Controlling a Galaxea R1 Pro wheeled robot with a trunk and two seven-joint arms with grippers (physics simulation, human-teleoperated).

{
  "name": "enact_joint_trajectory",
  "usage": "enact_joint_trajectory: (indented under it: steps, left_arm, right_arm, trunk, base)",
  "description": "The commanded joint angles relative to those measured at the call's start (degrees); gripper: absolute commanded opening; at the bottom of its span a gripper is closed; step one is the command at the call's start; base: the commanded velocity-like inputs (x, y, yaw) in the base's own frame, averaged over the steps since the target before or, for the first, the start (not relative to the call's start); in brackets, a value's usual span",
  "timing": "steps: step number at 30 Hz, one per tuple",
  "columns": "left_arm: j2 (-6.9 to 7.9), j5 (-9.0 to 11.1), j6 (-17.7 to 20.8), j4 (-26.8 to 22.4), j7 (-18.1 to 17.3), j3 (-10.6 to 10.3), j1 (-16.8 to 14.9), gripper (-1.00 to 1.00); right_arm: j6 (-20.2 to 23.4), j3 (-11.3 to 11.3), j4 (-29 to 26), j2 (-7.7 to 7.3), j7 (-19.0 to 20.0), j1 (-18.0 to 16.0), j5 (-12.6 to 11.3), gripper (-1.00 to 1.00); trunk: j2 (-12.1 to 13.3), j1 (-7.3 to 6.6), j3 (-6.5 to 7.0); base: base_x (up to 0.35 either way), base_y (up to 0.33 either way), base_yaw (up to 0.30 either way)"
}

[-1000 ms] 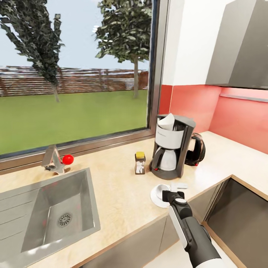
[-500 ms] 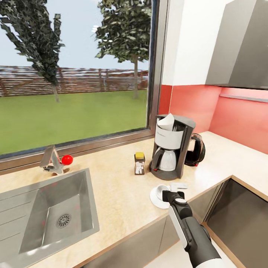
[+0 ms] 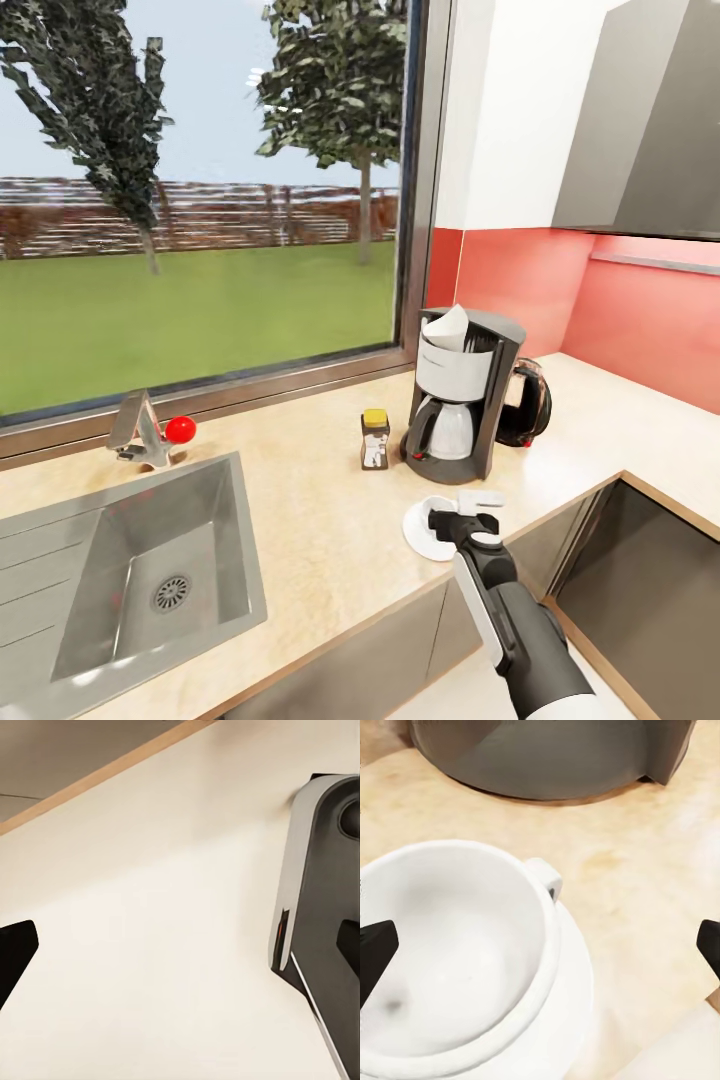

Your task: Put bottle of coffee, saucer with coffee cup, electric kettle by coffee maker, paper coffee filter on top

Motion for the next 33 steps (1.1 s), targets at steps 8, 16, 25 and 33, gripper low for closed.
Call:
enact_joint_trajectory:
  steps: [8,16,25,33]
  left_arm:
    - [-0.04,0.33,-0.21,-0.04,0.07,-0.45,-0.02,1.00]
    - [-0.05,0.33,-0.18,-0.12,0.00,-0.57,-0.02,1.00]
    - [0.34,0.19,-0.43,-0.41,-0.01,-0.80,-0.07,1.00]
    - [0.24,0.16,-0.48,-0.56,-0.18,-0.84,-0.65,1.00]
  right_arm:
    - [0.43,0.07,-10.52,-0.35,-0.50,-0.05,-0.47,1.00]
    - [0.48,0.08,-11.32,-0.37,-0.48,-0.05,-0.48,1.00]
    - [0.08,0.40,-7.28,-0.28,-0.63,0.31,-0.39,1.00]
    - [-25.98,-0.98,22.00,-0.30,-2.05,1.25,-0.63,1.00]
  trunk:
    - [-0.11,0.03,-0.11]
    - [-0.11,0.03,-0.11]
    - [-0.11,0.03,-0.11]
    - [-0.11,0.03,-0.11]
  base:
    - [-0.006,0.000,0.000]
    - [-0.254,-0.066,0.000]
    - [-0.303,-0.108,0.000]
    - [-0.307,-0.005,0.000]
